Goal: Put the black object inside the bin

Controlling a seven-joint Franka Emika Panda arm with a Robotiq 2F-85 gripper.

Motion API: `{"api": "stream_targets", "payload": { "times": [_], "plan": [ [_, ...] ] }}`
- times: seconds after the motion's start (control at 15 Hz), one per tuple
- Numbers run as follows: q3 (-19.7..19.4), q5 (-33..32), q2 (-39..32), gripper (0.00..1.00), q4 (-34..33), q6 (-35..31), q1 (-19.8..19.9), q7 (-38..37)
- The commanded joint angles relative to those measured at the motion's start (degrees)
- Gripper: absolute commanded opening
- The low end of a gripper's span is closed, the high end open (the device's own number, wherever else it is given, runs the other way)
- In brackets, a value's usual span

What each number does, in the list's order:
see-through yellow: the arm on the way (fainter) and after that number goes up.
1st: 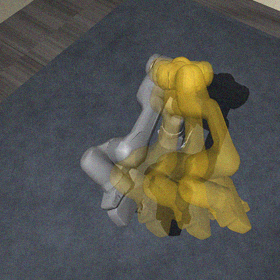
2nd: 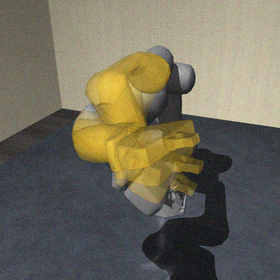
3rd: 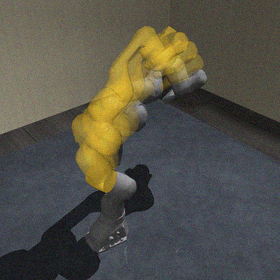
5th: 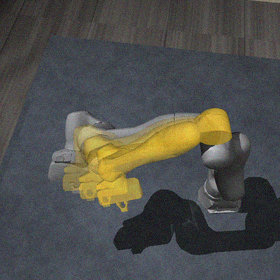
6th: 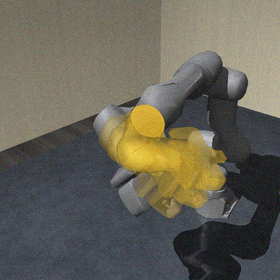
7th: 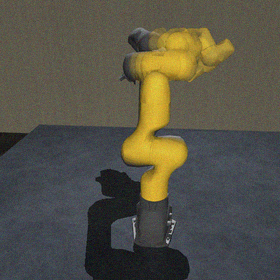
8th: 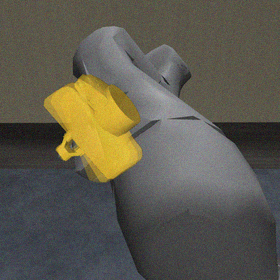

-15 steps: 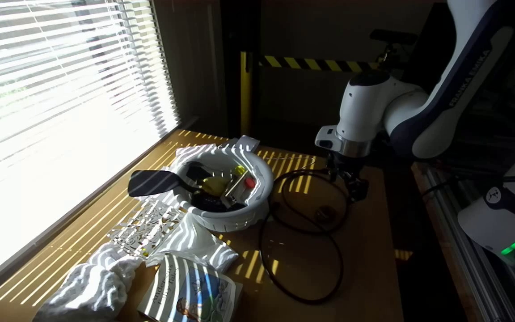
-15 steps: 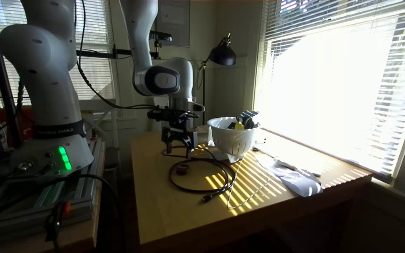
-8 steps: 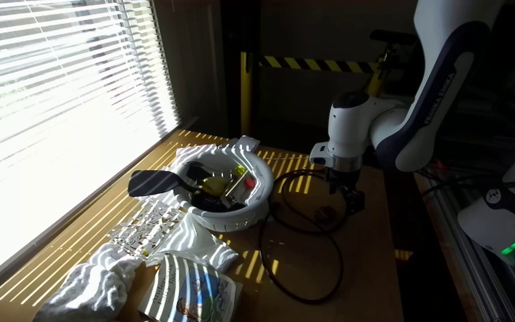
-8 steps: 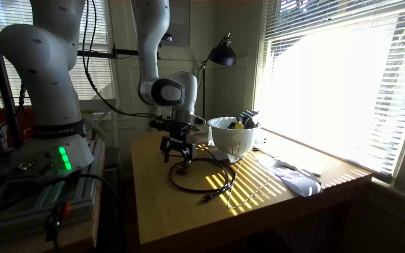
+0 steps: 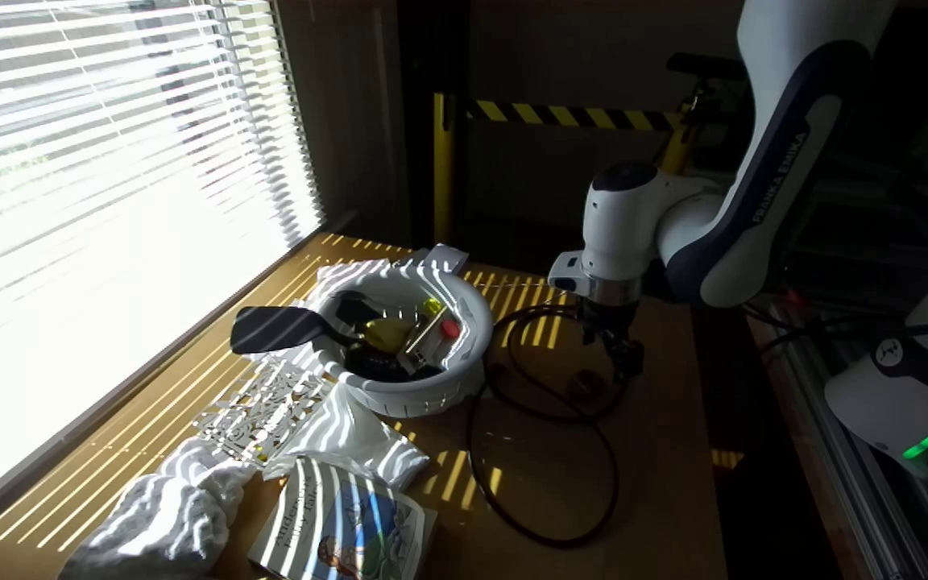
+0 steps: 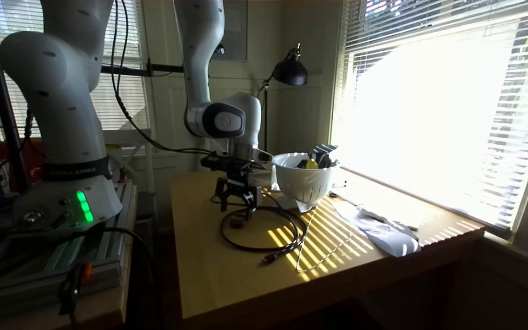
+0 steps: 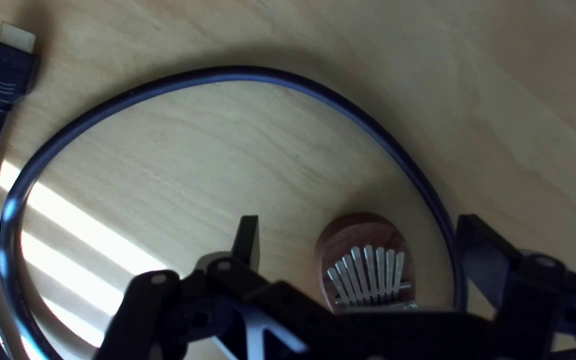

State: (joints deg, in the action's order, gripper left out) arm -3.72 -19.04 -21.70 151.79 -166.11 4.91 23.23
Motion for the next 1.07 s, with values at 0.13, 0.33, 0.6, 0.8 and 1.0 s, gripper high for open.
{"api": "stream_targets", "payload": {
  "times": [0.13,0.33,0.6,0.8,1.0],
  "plan": [
    [-0.6,-0.6,-4.1,1.00,-4.9,0.6,-2.4,-2.8],
    [-0.9,-0.9,-5.7,1.00,-6.7,1.7,-4.1,-4.0],
    [-1.5,-1.6,-7.9,1.00,-7.9,2.6,-6.5,-5.2],
    [-1.3,-1.3,-9.1,0.74,-8.6,3.3,-6.8,-5.3],
    [-1.3,-1.2,-9.8,0.52,-9.1,3.6,-6.9,-5.4]
  ]
}}
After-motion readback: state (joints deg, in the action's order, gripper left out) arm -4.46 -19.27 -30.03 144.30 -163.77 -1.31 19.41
